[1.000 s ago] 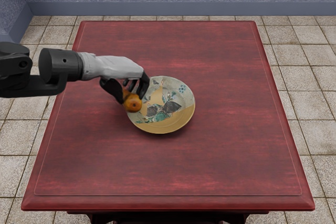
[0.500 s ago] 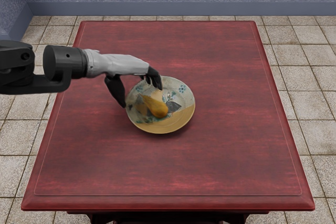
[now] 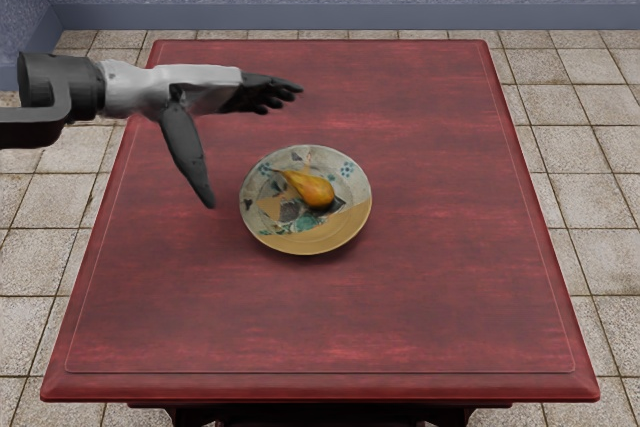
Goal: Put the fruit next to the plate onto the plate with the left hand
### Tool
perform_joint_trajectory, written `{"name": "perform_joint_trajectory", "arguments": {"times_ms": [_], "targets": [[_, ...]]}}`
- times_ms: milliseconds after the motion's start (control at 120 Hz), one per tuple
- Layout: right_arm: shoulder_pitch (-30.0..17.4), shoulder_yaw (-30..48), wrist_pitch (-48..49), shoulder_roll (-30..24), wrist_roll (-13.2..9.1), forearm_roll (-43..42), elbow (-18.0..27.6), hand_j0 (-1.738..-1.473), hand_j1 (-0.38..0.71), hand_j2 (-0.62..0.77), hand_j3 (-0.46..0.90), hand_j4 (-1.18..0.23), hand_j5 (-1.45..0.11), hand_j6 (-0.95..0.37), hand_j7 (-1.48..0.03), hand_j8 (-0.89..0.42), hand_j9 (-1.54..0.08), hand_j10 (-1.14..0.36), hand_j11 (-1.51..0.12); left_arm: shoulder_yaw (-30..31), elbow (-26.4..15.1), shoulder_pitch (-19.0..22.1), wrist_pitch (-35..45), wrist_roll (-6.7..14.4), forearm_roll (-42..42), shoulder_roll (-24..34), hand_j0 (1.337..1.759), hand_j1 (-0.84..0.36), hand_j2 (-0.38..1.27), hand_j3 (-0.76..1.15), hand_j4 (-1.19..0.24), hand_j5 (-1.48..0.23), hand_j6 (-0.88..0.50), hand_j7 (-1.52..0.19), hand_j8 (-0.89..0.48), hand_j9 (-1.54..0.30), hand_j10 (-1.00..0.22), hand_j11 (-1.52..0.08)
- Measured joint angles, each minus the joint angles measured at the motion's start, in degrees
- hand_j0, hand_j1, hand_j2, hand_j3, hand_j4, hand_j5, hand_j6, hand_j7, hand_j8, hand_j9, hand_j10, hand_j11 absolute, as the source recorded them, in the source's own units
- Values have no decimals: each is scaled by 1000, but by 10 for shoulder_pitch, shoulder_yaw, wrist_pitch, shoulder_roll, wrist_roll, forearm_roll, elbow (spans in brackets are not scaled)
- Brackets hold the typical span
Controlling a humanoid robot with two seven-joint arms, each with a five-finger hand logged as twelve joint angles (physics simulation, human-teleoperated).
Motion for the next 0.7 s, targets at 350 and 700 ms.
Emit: {"name": "perform_joint_trajectory", "arguments": {"times_ms": [350,700], "targets": [[0,0,0,0,0,0,0,-1658,-320,-5,0,-24,-31,-24,-31,-24,-31,-24,-31,-12,20,31,-95,1,-160,67,1658,343,3,0,-7,-8,-7,-8,-7,-8,-7,-8],[0,0,0,0,0,0,0,-1658,-320,-5,0,-24,-31,-24,-31,-24,-31,-24,-31,-10,58,70,-99,2,-220,66,1658,349,2,0,-1,-1,-2,-1,-2,-1,-1,-1]]}}
